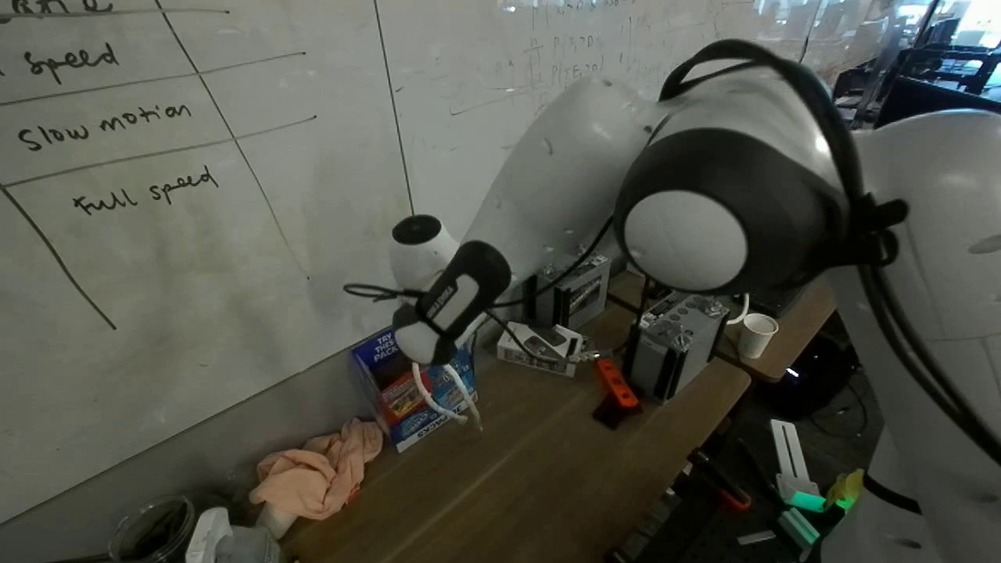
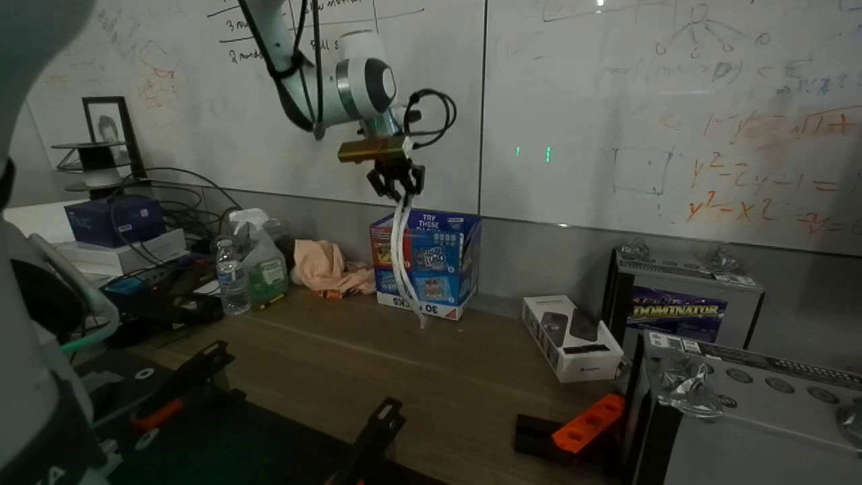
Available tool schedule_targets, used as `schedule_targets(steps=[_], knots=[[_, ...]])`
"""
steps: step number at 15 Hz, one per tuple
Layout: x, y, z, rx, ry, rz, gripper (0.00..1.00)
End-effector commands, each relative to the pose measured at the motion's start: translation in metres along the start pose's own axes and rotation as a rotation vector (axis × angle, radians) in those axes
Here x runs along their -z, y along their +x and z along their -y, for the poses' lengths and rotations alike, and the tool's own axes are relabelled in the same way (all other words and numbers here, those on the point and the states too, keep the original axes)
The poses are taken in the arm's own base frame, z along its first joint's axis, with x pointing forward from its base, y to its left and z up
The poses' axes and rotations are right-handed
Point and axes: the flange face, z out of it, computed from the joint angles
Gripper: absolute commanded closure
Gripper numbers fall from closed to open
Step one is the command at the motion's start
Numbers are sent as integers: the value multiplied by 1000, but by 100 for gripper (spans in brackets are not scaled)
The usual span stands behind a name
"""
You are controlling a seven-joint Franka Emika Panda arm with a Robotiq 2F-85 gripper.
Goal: Put the strings in the blue box
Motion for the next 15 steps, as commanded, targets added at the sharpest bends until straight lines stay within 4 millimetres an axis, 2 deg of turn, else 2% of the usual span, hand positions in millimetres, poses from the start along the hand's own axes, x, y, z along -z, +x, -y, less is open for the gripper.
schedule_targets(steps=[1,2,4,7,10,15], knots=[[88,31,-25,-146,9,-31,94],[111,42,-33,-186,10,-37,94],[144,57,-44,-259,6,-49,94],[179,74,-52,-406,42,-100,94],[187,87,-46,-537,59,-159,95],[177,100,-29,-772,28,-230,97]])
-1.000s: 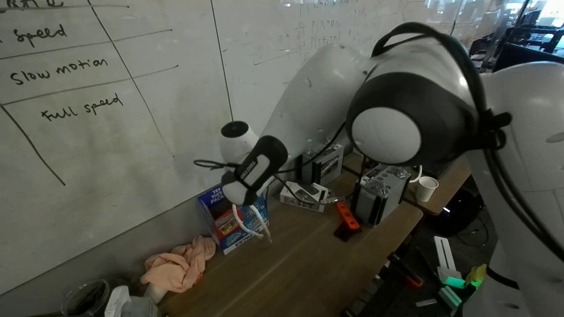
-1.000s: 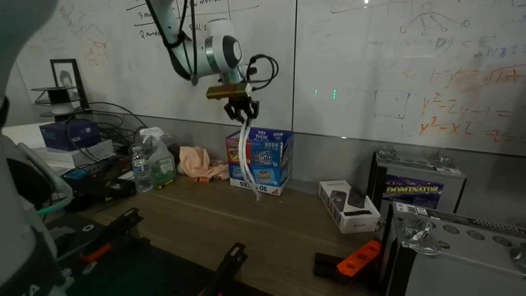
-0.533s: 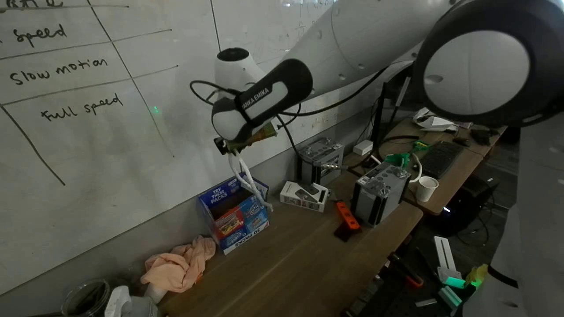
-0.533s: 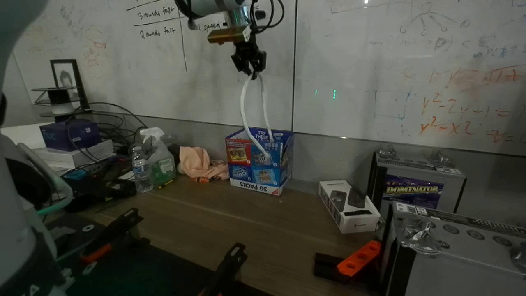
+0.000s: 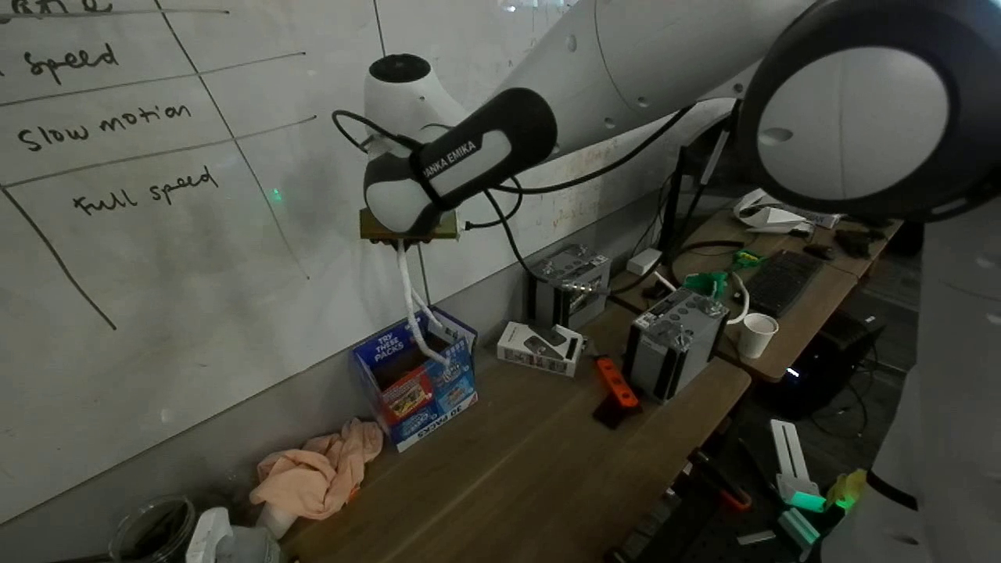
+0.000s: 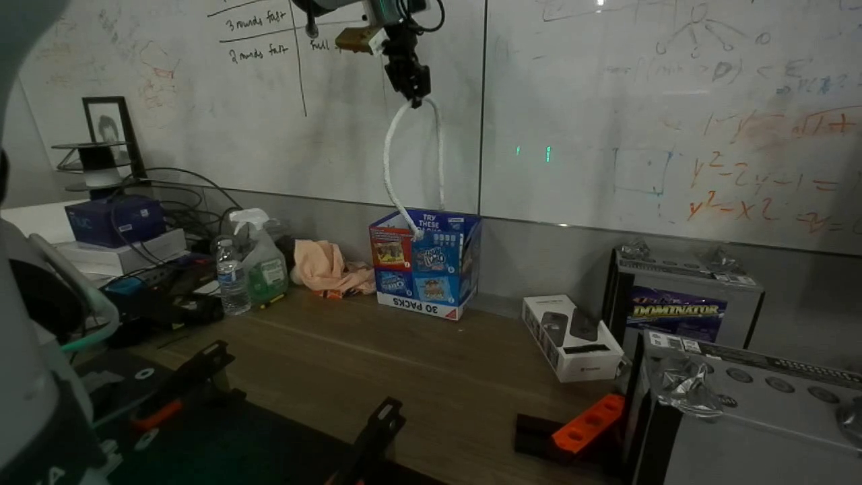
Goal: Put the strings in the blue box
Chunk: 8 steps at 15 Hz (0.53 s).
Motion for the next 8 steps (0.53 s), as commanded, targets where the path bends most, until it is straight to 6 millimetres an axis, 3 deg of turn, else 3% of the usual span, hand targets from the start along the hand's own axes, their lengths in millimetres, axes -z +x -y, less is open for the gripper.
schedule_targets(steps=[1,8], knots=[[-9,7,23,-170,-15,-89,97],[-35,9,43,-434,-68,-137,97]])
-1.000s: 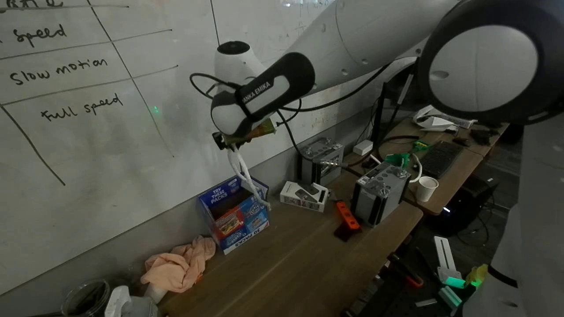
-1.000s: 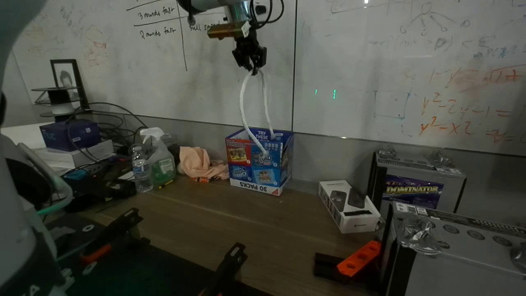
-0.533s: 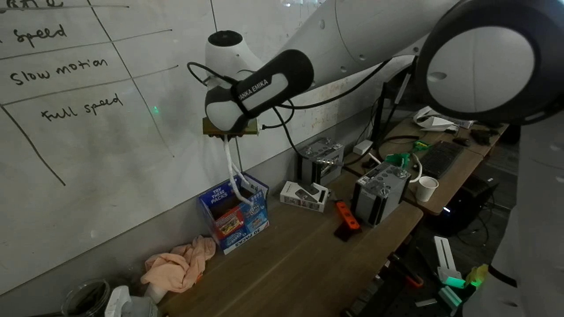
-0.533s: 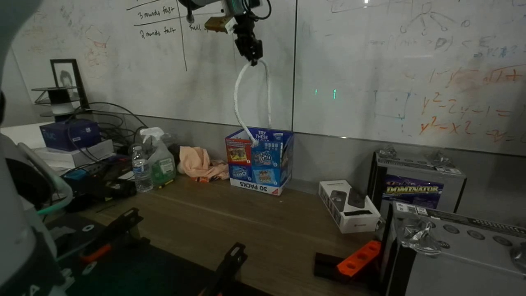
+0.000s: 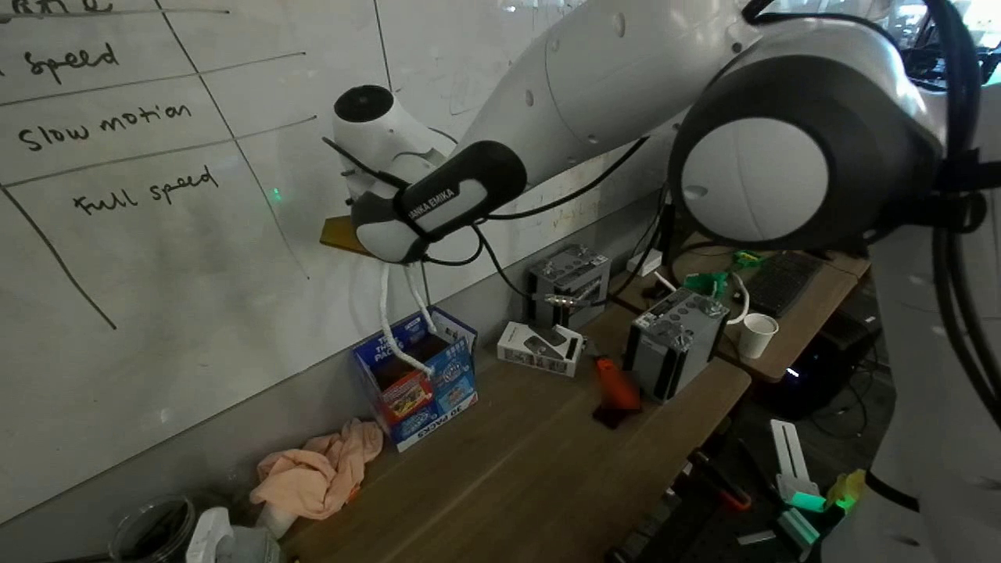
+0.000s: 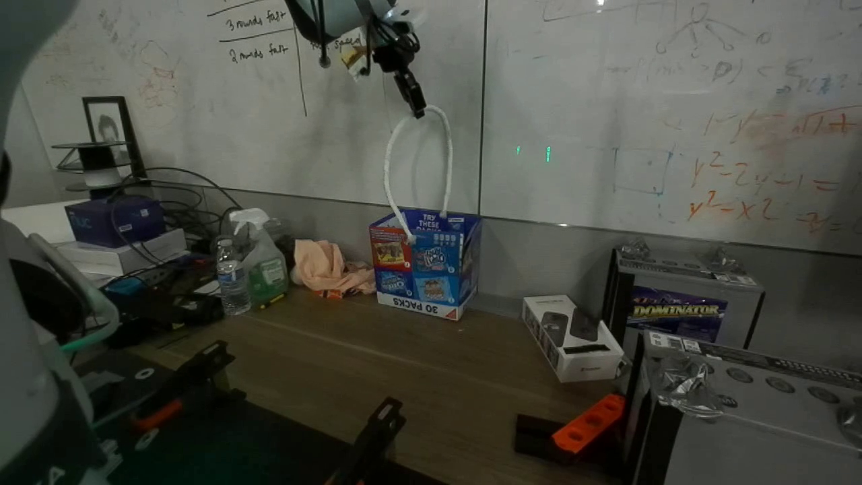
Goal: Put the strings in the blue box
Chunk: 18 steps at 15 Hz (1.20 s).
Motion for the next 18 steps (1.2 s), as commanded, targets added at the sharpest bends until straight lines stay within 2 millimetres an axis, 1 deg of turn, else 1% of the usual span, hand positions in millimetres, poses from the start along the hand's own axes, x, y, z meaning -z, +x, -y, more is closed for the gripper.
schedule_targets(steps=[1,3,6,8,11,14,16,18], knots=[[1,7,20,-110,-13,-48,97],[7,12,25,-152,-14,-62,97],[22,26,30,-210,-13,-83,97],[29,33,32,-234,-13,-99,97],[31,41,31,-277,-10,-95,97],[17,42,24,-297,-15,-90,97],[0,37,18,-293,-31,-71,97],[-22,26,12,-285,-56,-55,97]])
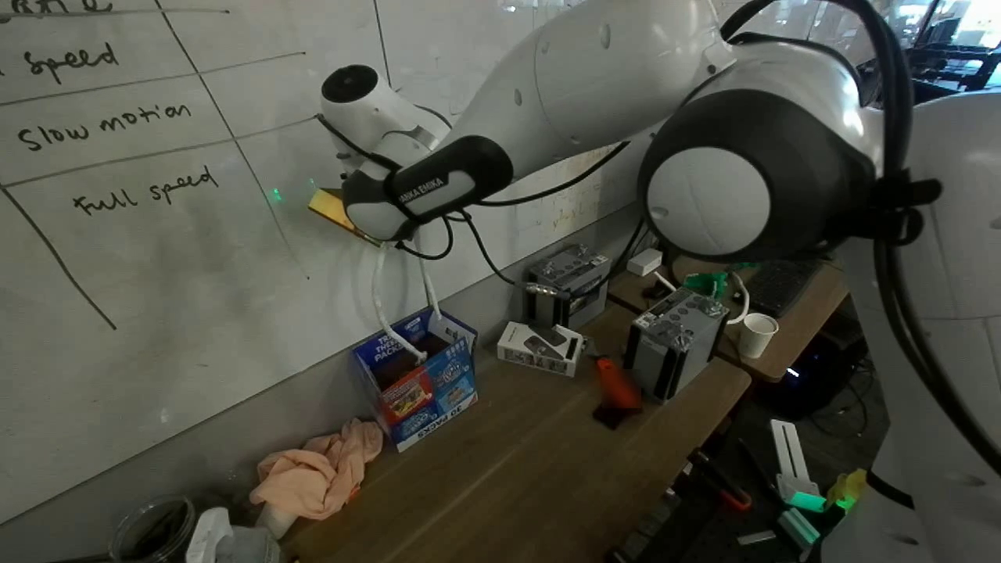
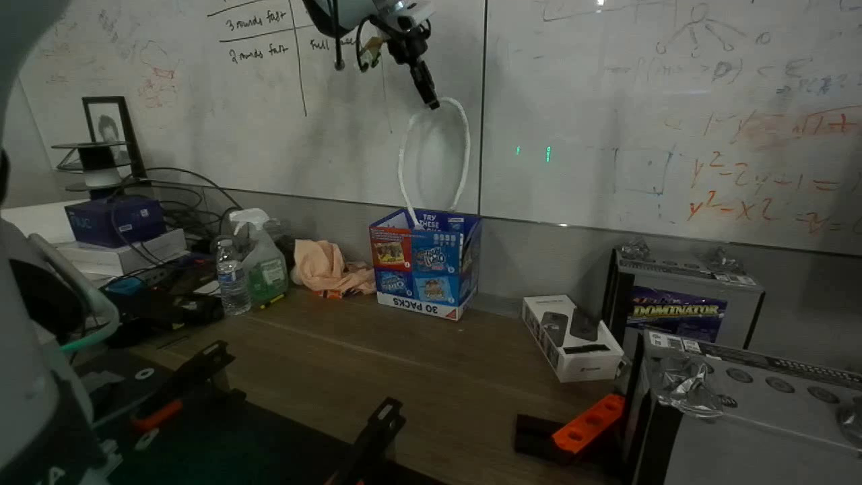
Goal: Put the strings in the blue box
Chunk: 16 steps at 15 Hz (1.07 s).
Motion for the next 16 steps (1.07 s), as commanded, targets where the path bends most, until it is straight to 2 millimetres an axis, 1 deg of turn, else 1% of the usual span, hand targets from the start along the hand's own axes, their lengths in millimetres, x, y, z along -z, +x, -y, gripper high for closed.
schedule_targets(steps=[1,3,6,8,11,12,13,14,15,16], knots=[[-31,-14,-6,-5,-24,12,97],[-50,-27,-11,2,-45,30,97],[-71,-53,-17,23,-78,65,97],[-81,-69,-21,36,-95,86,97],[-90,-83,-25,59,-111,99,97],[-92,-84,-26,64,-123,106,64],[-94,-85,-28,75,-133,111,63],[-97,-84,-29,92,-136,114,57],[-98,-82,-31,99,-140,113,51],[-99,-79,-33,134,-140,114,42]])
